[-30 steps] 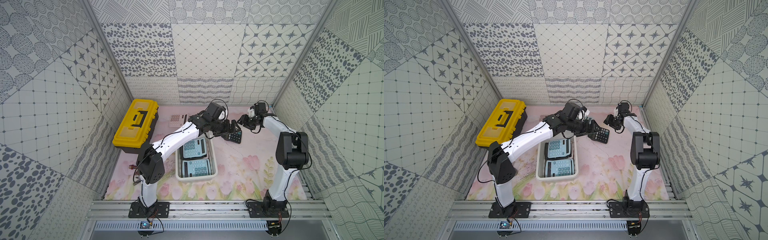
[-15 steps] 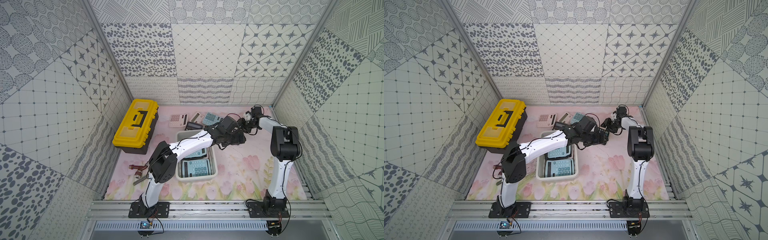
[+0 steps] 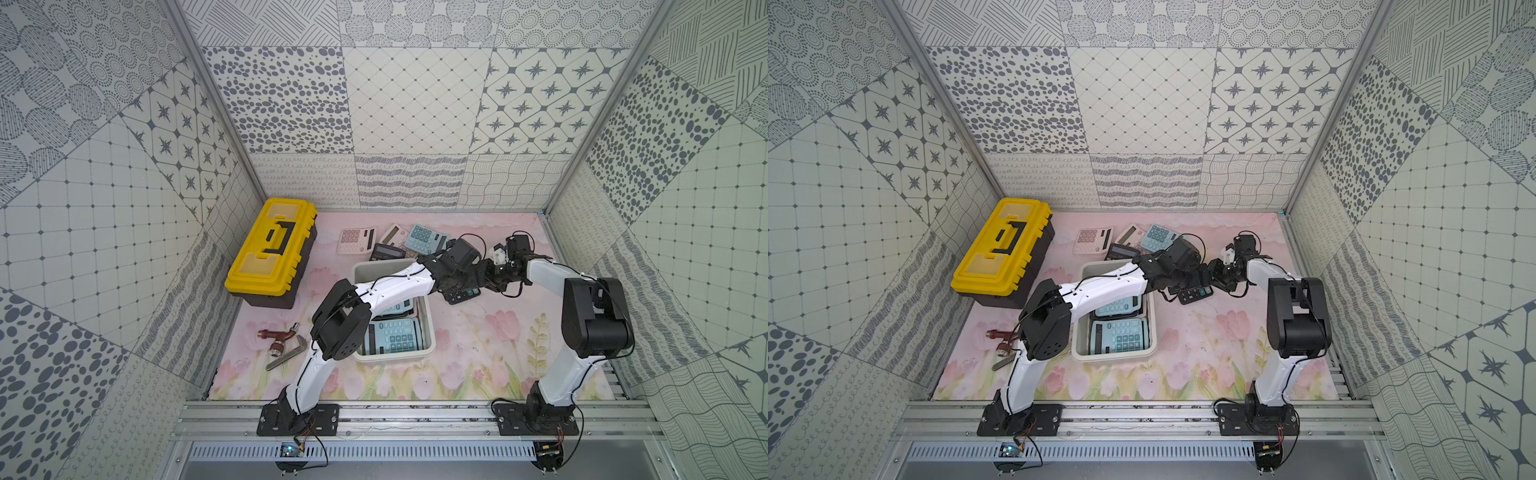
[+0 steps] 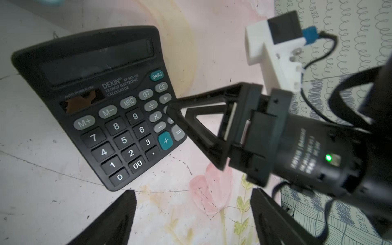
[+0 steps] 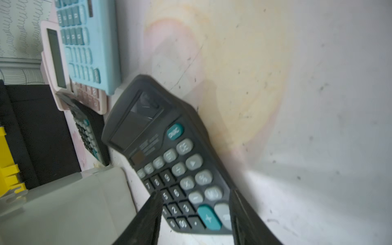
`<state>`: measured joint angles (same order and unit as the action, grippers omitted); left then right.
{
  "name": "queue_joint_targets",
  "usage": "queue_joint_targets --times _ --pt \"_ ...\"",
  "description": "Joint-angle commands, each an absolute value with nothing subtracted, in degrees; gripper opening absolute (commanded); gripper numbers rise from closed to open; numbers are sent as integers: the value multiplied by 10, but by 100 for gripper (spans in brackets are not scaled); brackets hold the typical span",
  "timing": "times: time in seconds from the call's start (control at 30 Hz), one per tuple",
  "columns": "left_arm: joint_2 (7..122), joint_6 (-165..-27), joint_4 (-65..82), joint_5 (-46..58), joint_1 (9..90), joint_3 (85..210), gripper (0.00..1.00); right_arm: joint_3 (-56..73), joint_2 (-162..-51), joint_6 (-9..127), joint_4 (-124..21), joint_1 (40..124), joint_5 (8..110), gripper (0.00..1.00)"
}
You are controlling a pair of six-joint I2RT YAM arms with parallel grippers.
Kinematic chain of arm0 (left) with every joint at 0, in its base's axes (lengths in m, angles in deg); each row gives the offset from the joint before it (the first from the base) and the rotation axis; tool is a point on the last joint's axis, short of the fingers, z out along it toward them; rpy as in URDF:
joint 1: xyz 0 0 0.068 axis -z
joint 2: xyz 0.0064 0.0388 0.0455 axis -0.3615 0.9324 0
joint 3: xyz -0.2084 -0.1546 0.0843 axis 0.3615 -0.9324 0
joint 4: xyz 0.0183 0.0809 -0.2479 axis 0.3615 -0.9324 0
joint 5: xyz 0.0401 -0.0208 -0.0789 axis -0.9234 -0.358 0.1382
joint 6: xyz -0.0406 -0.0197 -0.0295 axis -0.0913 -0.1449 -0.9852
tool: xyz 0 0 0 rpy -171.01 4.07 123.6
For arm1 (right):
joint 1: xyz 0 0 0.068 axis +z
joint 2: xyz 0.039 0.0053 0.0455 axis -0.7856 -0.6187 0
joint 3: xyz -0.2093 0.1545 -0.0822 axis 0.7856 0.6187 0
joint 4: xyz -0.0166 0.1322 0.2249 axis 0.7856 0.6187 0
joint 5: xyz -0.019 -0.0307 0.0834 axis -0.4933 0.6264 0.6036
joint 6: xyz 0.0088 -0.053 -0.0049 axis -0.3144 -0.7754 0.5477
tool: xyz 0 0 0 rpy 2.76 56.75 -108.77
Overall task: Put the calculator in the storage box
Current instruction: Adjust the calculator at the center of the board.
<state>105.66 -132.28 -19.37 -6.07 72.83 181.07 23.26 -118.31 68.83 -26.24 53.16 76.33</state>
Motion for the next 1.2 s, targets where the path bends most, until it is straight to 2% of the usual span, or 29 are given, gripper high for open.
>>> queue_joint_targets --times 0.0,0.4,0.87,1.17 --pt "1052 -1334 -179 -90 726 1804 89 228 -1143 682 -278 523 751 57" --pt "964 -1334 -144 -35 728 1745 89 51 -1253 574 -254 536 811 58" --pt "827 -1259 -199 -78 724 1688 91 -133 -1374 441 -140 632 778 63" --pt "765 -1262 -188 -69 697 1610 91 -191 -1431 419 -92 650 731 64"
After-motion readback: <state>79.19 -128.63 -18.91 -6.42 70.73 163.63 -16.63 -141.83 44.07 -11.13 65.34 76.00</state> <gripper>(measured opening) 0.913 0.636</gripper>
